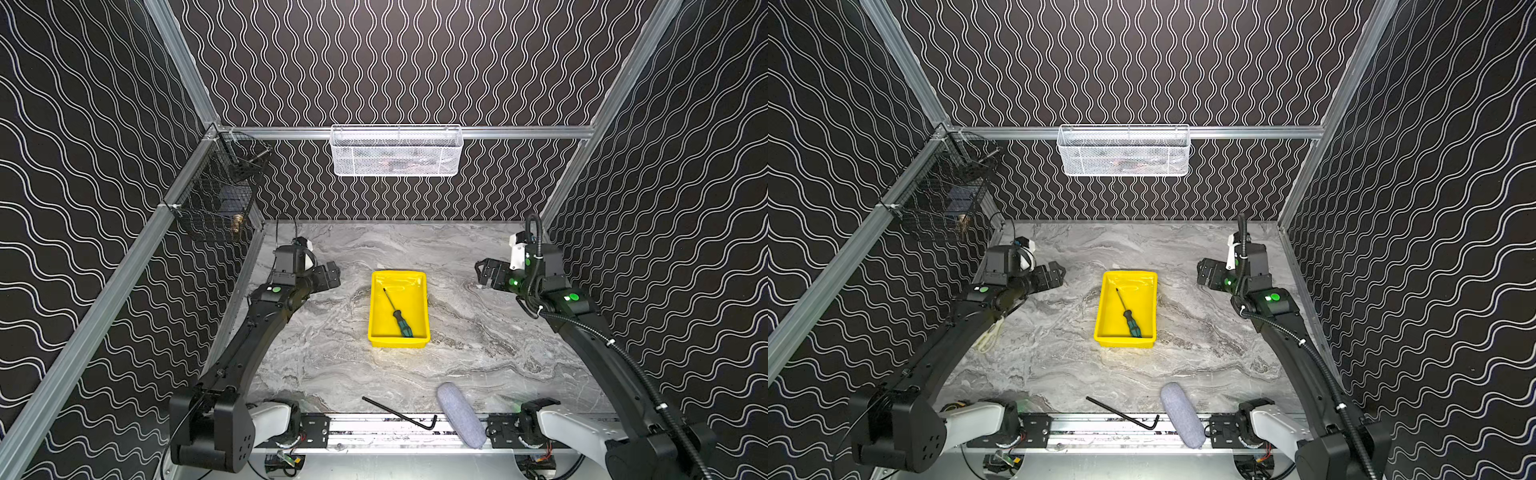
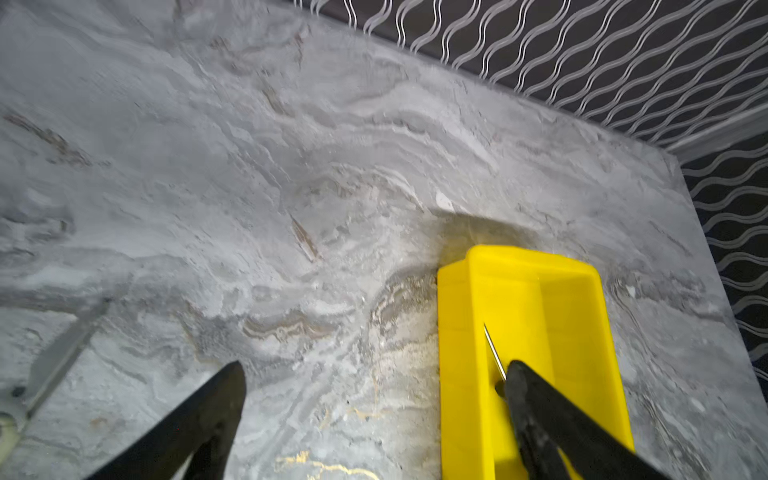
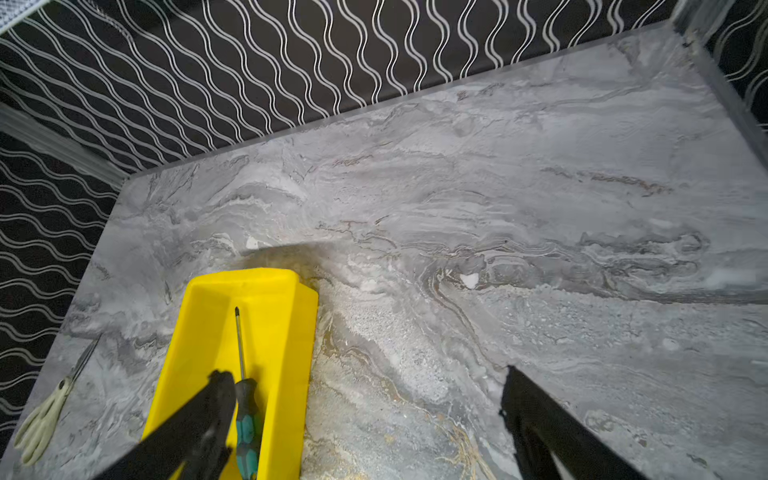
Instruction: Put the screwdriver in the bin
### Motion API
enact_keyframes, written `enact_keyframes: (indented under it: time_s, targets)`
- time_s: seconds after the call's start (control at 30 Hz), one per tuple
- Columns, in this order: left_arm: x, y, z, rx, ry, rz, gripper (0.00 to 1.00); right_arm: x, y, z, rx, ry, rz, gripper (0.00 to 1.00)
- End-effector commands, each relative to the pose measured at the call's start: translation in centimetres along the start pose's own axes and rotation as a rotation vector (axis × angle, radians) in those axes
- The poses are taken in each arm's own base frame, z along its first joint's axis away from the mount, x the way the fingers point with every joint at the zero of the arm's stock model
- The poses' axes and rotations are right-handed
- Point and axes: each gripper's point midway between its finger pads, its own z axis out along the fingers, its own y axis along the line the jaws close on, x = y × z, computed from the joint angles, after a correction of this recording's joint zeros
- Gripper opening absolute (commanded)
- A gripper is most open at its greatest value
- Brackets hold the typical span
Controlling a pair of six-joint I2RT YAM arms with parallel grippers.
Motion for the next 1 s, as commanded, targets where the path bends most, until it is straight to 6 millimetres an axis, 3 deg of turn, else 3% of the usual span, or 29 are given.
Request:
enact_keyframes:
  time_s: [0.0, 0.23, 0.43, 0.67, 0.97]
  targets:
    - [-2.5, -1.5, -0.3, 0.073, -0.116, 0.087, 0.99, -1.2, -1.3, -0.4, 0.065, -0.099, -0.018, 0.99]
    - [-3.9, 0.9, -1.1, -0.038, -0.286, 0.046, 0.99, -1.5, -2.9, 0.0, 0.138, -0.169, -0.025, 0.99]
    - [-3.6, 3.0, -2.0, -0.133, -0.461, 0.191, 0.99, -1.9, -3.4, 0.8, 0.158, -0.233, -0.113, 0.99]
    - [-3.2, 5.2, -0.4, -0.248, -0.555, 0.296, 0.99, -2.3, -4.4, 1.2, 0.196, -0.404, -0.225, 0.99]
    - [0.3, 7.0, 2.2, -0.296, -0.467, 0.372, 0.99, -1.1, -6.0, 2.3, 0.266, -0.476, -0.323, 0.99]
